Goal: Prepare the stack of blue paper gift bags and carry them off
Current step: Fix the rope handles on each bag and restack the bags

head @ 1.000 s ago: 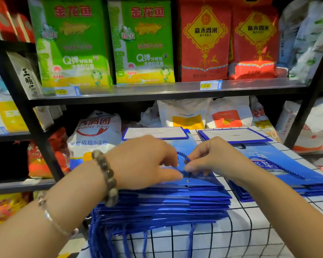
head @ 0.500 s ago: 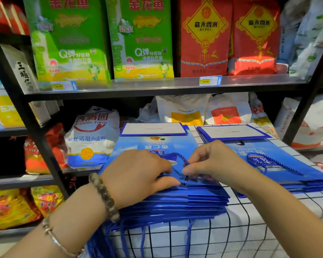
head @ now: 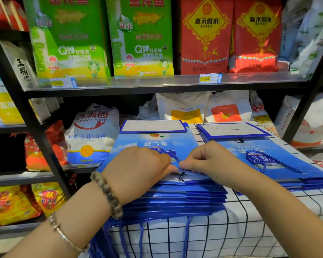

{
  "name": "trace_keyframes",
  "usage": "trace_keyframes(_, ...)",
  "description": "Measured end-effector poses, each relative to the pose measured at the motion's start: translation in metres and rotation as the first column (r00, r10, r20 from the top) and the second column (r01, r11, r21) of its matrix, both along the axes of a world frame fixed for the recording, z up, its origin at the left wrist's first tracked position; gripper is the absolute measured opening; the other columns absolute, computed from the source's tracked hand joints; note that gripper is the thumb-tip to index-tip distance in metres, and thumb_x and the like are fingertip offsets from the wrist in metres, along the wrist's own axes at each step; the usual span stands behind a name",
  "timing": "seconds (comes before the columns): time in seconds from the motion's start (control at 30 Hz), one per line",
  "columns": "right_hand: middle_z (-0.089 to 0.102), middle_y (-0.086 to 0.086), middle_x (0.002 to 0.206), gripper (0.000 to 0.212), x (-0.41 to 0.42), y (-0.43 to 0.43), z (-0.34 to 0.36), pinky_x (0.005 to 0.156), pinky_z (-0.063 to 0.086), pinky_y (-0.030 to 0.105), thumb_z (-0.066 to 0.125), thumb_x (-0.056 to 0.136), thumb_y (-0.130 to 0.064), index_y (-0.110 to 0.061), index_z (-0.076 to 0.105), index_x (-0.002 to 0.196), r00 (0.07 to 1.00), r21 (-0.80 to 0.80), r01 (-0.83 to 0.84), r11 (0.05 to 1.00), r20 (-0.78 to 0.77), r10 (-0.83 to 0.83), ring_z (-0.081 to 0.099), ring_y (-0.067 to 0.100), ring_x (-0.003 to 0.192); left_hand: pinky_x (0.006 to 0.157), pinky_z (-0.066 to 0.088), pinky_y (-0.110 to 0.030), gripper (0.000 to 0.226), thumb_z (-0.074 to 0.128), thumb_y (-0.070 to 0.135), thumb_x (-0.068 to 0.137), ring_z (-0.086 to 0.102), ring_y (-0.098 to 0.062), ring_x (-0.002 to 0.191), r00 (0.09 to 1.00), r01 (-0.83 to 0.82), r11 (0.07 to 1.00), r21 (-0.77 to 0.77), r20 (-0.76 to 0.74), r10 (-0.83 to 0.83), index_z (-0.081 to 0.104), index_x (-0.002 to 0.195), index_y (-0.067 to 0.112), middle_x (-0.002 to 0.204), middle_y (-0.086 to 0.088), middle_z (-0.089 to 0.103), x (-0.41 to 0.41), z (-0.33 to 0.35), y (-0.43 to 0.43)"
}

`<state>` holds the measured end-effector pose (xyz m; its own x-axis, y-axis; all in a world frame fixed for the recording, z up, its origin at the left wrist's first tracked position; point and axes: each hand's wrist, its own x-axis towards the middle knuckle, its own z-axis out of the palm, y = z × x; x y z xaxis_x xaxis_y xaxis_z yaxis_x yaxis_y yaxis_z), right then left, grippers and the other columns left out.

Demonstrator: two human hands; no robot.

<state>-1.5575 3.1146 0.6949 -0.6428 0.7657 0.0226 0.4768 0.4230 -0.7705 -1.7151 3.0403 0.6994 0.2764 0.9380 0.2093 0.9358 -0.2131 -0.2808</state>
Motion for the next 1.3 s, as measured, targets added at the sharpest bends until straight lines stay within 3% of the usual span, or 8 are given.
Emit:
trace_keyframes(0.17, 0.064, -0.013, 0.083, 0.015, 0.015, 0.002, -0.005, 0.076, 0.041, 0.017, 0.056, 0.089, -0.027, -0.024, 0.07, 0.081, 0.994, -0.146, -0.106, 0.984, 0.021, 0.11, 0.057, 0.002, 0.08, 0.068, 0.034, -0.029, 0.043, 0.023, 0.054, 0.096, 0.056, -0.019, 0.096, 0.995, -0.059, 0.998, 0.024, 0.088, 0.057, 0.054, 0.105, 0.025, 0.104, 0.003, 0.062, 0.001, -0.001, 0.003)
trace_keyframes(0.37, 0.06, -0.023, 0.094, 0.02, 0.02, 0.009, -0.012, 0.081, 0.036, 0.011, 0.054, 0.092, -0.019, -0.03, 0.066, 0.102, 0.985, -0.061, -0.148, 0.987, 0.079, 0.153, 0.055, -0.007, 0.09, 0.068, 0.036, -0.024, 0.023, 0.039, 0.054, 0.091, 0.052, -0.005, 0.091, 0.918, -0.115, 0.983, 0.144, 0.394, 0.049, 0.044, 0.086, 0.033, 0.099, 0.012, 0.056, 0.012, -0.004, -0.007)
trace_keyframes(0.57, 0.062, -0.021, 0.1, 0.025, 0.019, 0.013, -0.012, 0.08, 0.041, 0.004, 0.048, 0.094, -0.017, -0.022, 0.066, 0.112, 0.984, 0.011, -0.165, 0.986, 0.072, 0.164, 0.055, -0.01, 0.093, 0.072, 0.026, -0.029, 0.039, 0.032, 0.049, 0.095, 0.053, -0.019, 0.104, 0.961, -0.231, 0.964, 0.135, 0.184, 0.205, 0.057, 0.113, 0.025, 0.112, 0.005, 0.055, 0.042, -0.012, -0.013)
trace_keyframes(0.73, 0.062, -0.022, 0.097, 0.027, 0.016, 0.012, -0.015, 0.071, 0.039, 0.003, 0.047, 0.095, -0.014, -0.019, 0.065, 0.114, 0.986, 0.08, -0.161, 0.984, 0.06, 0.156, 0.055, -0.017, 0.082, 0.043, 0.036, -0.025, 0.037, 0.091, 0.035, 0.033, 0.052, -0.019, 0.041, 0.962, -0.214, 0.976, -0.027, 0.17, 0.215, 0.059, 0.047, 0.023, 0.046, 0.002, 0.052, 0.044, -0.015, -0.003)
trace_keyframes(0.8, 0.065, -0.014, 0.106, 0.028, 0.015, 0.013, -0.018, 0.08, 0.04, 0.003, 0.047, 0.095, -0.013, -0.019, 0.065, 0.115, 0.988, 0.134, -0.151, 0.979, 0.063, 0.143, 0.057, -0.007, 0.095, 0.056, 0.038, -0.027, 0.025, 0.08, 0.039, 0.06, 0.059, -0.018, 0.061, 0.957, -0.186, 0.978, -0.097, 0.209, 0.202, 0.065, 0.07, 0.022, 0.068, 0.002, 0.061, 0.047, -0.01, -0.007)
trace_keyframes(0.9, 0.064, -0.014, 0.1, 0.025, 0.015, 0.013, -0.021, 0.081, 0.04, 0.005, 0.049, 0.094, -0.013, -0.016, 0.068, 0.109, 0.993, 0.148, -0.114, 0.982, 0.033, 0.111, 0.058, 0.001, 0.095, 0.074, 0.026, -0.028, 0.021, 0.032, 0.031, 0.098, 0.051, -0.019, 0.102, 0.967, -0.161, 0.985, 0.062, 0.211, 0.145, 0.05, 0.105, 0.025, 0.108, 0.003, 0.054, 0.042, -0.019, -0.01)
trace_keyframes(1.07, 0.064, -0.013, 0.076, 0.019, 0.017, 0.013, -0.018, 0.067, 0.045, 0.011, 0.055, 0.09, -0.012, -0.022, 0.069, 0.082, 0.992, 0.069, -0.117, 0.991, -0.046, 0.12, 0.057, -0.004, 0.073, 0.066, 0.036, -0.03, 0.025, 0.03, 0.042, 0.096, 0.049, -0.016, 0.077, 0.868, -0.171, 0.985, -0.005, 0.472, 0.154, 0.043, 0.083, 0.025, 0.074, 0.004, 0.046, 0.035, -0.008, -0.012)
trace_keyframes(1.3, 0.069, 0.003, 0.076, 0.02, 0.02, 0.01, -0.014, 0.073, 0.05, 0.025, 0.064, 0.083, -0.01, -0.023, 0.067, 0.068, 0.987, -0.013, -0.09, 0.996, -0.134, 0.087, 0.059, 0.01, 0.071, 0.068, 0.039, -0.032, 0.018, 0.041, 0.034, 0.096, 0.048, -0.018, 0.077, 0.791, -0.137, 0.972, -0.189, 0.57, 0.222, 0.036, 0.112, 0.025, 0.082, 0.004, 0.052, 0.034, 0.0, 0.016)
